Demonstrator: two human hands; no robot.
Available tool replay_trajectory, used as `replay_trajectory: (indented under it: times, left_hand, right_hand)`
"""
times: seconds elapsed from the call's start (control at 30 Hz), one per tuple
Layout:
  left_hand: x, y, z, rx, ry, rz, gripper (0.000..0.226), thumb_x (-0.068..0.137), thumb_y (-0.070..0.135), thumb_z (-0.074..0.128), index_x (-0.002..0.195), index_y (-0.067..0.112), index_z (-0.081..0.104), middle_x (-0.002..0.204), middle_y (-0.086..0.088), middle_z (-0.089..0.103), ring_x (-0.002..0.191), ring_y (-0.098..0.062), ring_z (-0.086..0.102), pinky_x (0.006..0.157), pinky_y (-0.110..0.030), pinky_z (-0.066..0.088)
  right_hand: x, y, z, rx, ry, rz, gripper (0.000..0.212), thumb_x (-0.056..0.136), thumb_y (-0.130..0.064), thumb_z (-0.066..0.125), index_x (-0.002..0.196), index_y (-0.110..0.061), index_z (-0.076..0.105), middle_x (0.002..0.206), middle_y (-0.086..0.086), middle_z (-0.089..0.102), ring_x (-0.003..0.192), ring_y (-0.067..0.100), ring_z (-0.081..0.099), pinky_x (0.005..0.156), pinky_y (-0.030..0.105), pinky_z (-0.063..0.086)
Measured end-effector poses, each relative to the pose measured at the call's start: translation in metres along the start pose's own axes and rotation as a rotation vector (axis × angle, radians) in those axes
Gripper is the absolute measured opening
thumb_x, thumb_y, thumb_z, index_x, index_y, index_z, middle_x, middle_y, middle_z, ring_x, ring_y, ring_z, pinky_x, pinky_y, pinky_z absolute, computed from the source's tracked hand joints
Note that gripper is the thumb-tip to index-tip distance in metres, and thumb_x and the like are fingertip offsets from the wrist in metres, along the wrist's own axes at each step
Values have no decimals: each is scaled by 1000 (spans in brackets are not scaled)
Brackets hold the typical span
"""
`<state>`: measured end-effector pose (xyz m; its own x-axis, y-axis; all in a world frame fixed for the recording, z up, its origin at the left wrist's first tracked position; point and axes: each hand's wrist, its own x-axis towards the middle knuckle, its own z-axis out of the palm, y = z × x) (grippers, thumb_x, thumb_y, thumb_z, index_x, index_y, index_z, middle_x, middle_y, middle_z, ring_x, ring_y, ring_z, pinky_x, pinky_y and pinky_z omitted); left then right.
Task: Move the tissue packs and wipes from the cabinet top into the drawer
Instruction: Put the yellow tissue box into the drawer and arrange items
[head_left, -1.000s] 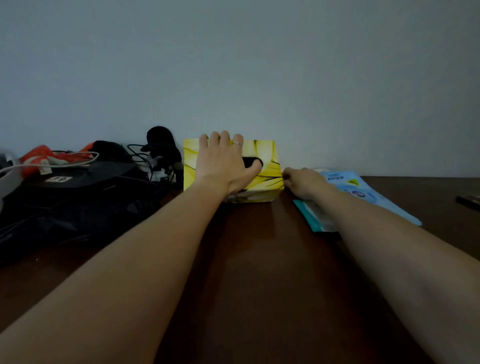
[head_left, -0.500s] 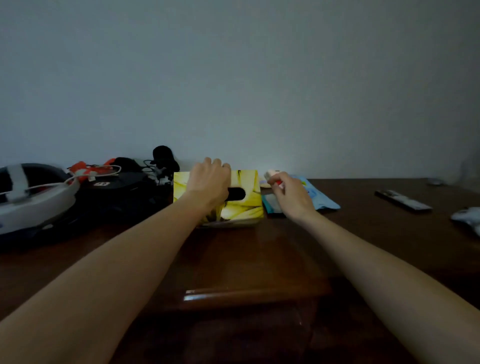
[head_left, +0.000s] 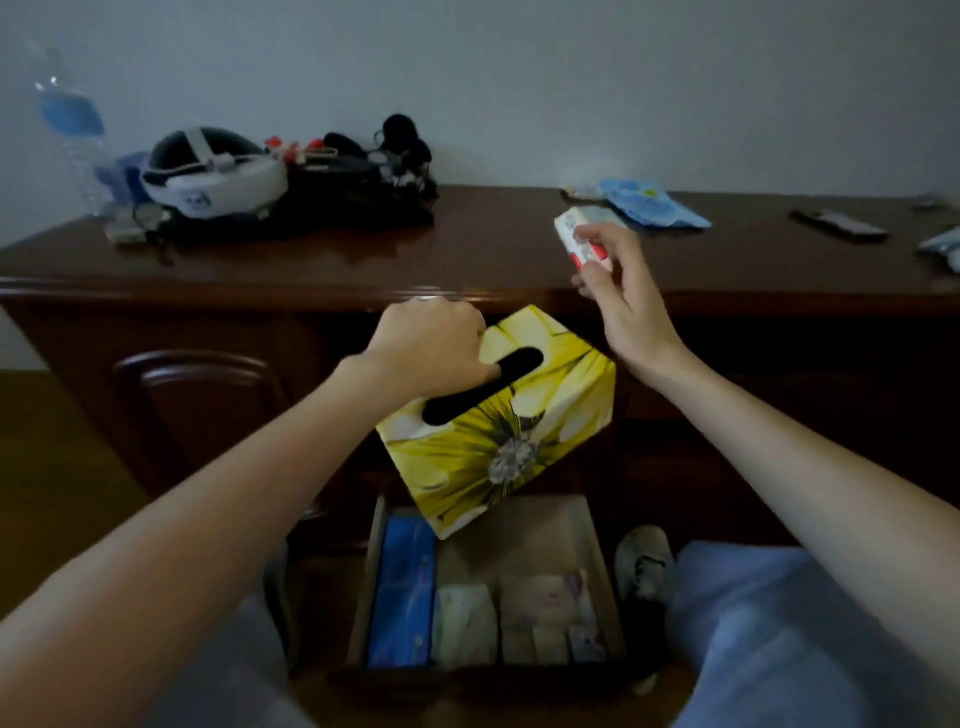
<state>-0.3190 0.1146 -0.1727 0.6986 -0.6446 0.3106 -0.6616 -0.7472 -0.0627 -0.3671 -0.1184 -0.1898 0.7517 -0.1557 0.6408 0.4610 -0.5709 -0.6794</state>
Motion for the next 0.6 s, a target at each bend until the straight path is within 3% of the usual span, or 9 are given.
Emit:
replay_trajectory:
  times: [0.07, 0.13, 0.23, 0.3, 0.37, 0.5, 0.6]
  left_hand:
    - [-32, 2, 31, -5, -66, 34, 61, 69, 85, 45, 80, 29, 63, 65, 11, 52, 64, -22, 57, 54, -28, 35]
    - [-56, -2, 69, -1, -171, 47, 55, 71, 80, 54, 91, 31, 66, 77, 7, 64, 75, -24, 65, 58, -30, 38]
    - [-85, -15, 132, -19, -361, -4, 52, 78, 71, 58, 107, 28, 65, 94, 4, 70, 86, -23, 68, 58, -30, 43]
    - [-102, -22, 165, -33, -429, -76, 46, 80, 66, 58, 101, 25, 64, 95, 2, 70, 87, -25, 67, 62, -32, 50]
    - [-115, -26, 197, -21, -496, -139, 43, 82, 62, 57, 97, 22, 65, 94, 1, 70, 85, -25, 67, 65, -33, 53]
    - [-135, -23, 255, -7, -539, -176, 43, 87, 60, 55, 106, 22, 65, 92, 1, 68, 81, -25, 67, 62, -32, 51]
    - [-138, -26, 279, -54, -551, -255, 41, 87, 57, 56, 106, 21, 64, 91, -1, 67, 84, -26, 68, 64, -32, 49]
  right_hand:
    - [-37, 5, 4, -63, -109, -42, 44, 104, -26, 48, 146, -39, 40, 146, -25, 44, 129, 11, 54, 99, 20, 46]
    - [-79, 23, 7, -135, -197, 20, 58, 102, -35, 51, 153, -45, 27, 149, -26, 40, 130, 0, 50, 92, 7, 43]
    - [-145, 72, 12, -267, -356, 279, 71, 92, -39, 56, 154, -50, 21, 138, -24, 48, 117, 0, 59, 86, 17, 49]
    - [-181, 105, 13, -344, -440, 488, 72, 92, -36, 60, 154, -45, 24, 141, -8, 50, 118, 11, 59, 92, 32, 51]
    - [-212, 140, 22, -452, -584, 652, 74, 94, -33, 65, 155, -37, 24, 148, 0, 46, 122, 17, 57, 97, 38, 50]
    - [-254, 186, 50, -494, -869, 786, 75, 94, -43, 66, 155, -34, 24, 156, 3, 36, 126, 22, 54, 92, 30, 50]
    - [-276, 209, 78, -479, -1053, 792, 79, 92, -55, 63, 156, -36, 21, 150, 8, 39, 114, 30, 61, 85, 42, 58]
